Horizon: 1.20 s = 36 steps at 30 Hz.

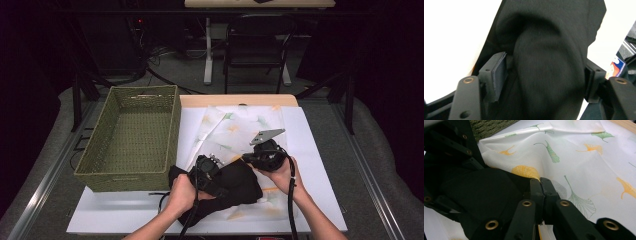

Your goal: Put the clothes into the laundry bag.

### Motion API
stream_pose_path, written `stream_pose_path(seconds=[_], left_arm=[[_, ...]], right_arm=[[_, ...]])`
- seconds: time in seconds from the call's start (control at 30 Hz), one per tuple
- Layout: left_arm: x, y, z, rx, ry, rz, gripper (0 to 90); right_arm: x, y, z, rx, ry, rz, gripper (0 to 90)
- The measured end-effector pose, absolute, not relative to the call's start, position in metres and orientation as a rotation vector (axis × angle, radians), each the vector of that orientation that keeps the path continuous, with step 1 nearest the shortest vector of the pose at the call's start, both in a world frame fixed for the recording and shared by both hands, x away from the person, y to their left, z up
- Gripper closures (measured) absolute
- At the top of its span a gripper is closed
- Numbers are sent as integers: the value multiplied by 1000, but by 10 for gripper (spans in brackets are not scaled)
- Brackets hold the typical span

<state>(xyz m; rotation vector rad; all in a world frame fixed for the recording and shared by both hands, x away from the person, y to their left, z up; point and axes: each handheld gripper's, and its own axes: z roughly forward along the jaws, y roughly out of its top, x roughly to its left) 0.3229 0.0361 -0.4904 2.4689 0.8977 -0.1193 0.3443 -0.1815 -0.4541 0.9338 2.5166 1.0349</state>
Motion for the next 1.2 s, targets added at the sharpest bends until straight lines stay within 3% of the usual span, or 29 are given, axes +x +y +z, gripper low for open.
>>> stream_pose_path(seconds=[0.13, 0.37, 0.67, 1.07, 1.2], left_arm=[[319, 49, -485, 2461, 866, -99, 231], [312, 68, -479, 2493, 816, -82, 160], [297, 87, -485, 2507, 777, -65, 121], [281, 91, -517, 2519, 696, -40, 118], [276, 87, -524, 2539, 611, 48, 162]], right_arm=[[344, -181, -454, 933, 2516, 1029, 897], [344, -181, -454, 932, 2517, 1029, 896], [344, -181, -454, 935, 2516, 1027, 896], [345, -182, -455, 941, 2517, 1022, 895], [345, -182, -455, 942, 2518, 1018, 895]])
